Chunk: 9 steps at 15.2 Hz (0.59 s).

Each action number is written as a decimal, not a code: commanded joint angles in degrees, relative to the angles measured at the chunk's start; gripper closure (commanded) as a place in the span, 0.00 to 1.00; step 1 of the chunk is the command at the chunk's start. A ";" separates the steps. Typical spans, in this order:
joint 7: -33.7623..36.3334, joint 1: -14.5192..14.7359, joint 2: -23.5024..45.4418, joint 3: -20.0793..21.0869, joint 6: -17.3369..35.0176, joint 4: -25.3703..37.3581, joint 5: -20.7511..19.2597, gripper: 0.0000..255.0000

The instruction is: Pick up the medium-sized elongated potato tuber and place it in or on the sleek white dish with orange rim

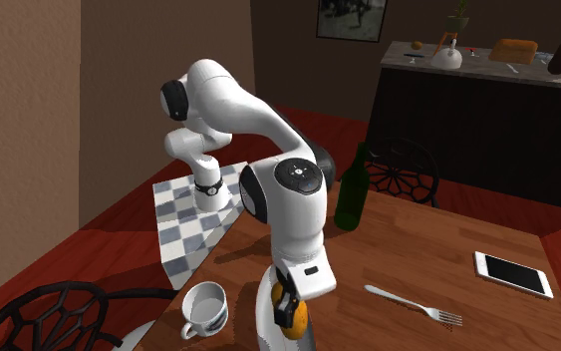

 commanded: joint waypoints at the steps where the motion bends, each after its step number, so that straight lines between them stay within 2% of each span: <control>1: 0.07 0.02 0.27 0.00 1.51 -1.21 -0.03 1.00; 9: 0.22 0.01 1.68 -0.04 6.95 -5.24 -0.14 1.00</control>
